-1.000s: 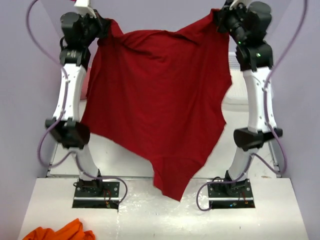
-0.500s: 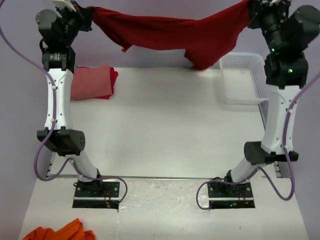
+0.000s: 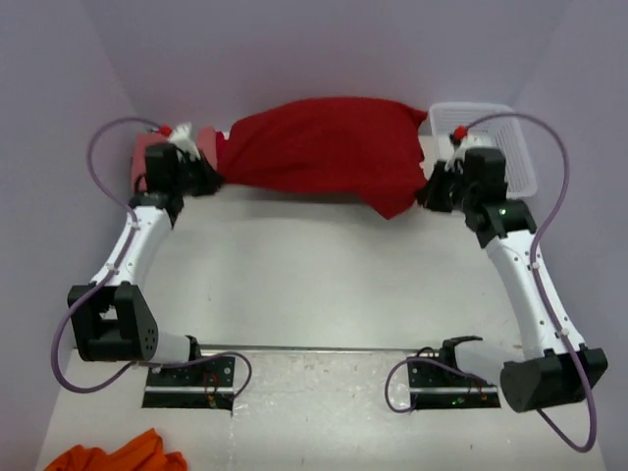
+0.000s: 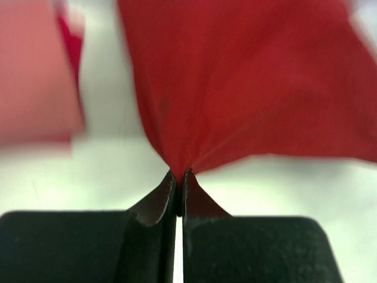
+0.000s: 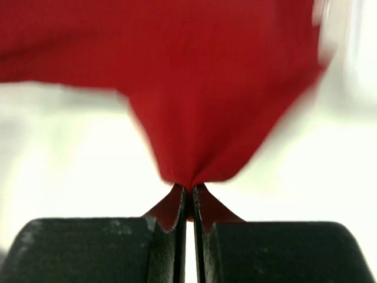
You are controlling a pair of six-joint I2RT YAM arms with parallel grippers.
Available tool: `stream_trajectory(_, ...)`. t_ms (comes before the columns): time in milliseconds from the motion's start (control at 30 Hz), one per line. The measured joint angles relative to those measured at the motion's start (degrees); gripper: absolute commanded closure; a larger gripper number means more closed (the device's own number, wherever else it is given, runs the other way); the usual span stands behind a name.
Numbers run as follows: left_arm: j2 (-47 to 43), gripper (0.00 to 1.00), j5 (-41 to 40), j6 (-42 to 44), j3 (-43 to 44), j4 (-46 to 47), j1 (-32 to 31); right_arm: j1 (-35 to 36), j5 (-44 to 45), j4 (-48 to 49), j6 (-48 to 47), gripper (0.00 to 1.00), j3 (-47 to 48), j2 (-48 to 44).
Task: Fold and stack the t-shirts
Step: Flatten out the tshirt
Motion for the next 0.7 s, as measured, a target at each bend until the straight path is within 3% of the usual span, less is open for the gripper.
stream_trajectory(167, -6.7, 1.0, -7.1, -2.4, -23.3, -11.0, -8.2, 7.6, 6.5, -12.1, 10.6, 1.0, -15.9, -9.9)
stream_trajectory(267, -20.3, 1.0, -8.4, -5.2, -31.4, -16.3, -11.5, 8.8, 9.3, -15.5, 14.6, 1.0, -17.7, -20.1)
stream_trajectory(400, -32.9, 1.0, -11.9, -9.6, -31.8, -21.2, -12.5, 8.7, 12.2, -18.1, 17.7, 1.0, -19.1, -27.1)
stream_trajectory(567, -33.2, 1.0, -13.0, -15.3, -29.4, -26.4, -13.8, 8.7, 12.9, -22.5, 20.1, 1.0, -26.6, -27.5)
stream_trajectory(700, -31.8, 1.0, -13.4, -18.1, -29.5, -29.7, -13.8, 8.7, 13.6, -25.4, 20.7, 1.0, -27.2, -27.1)
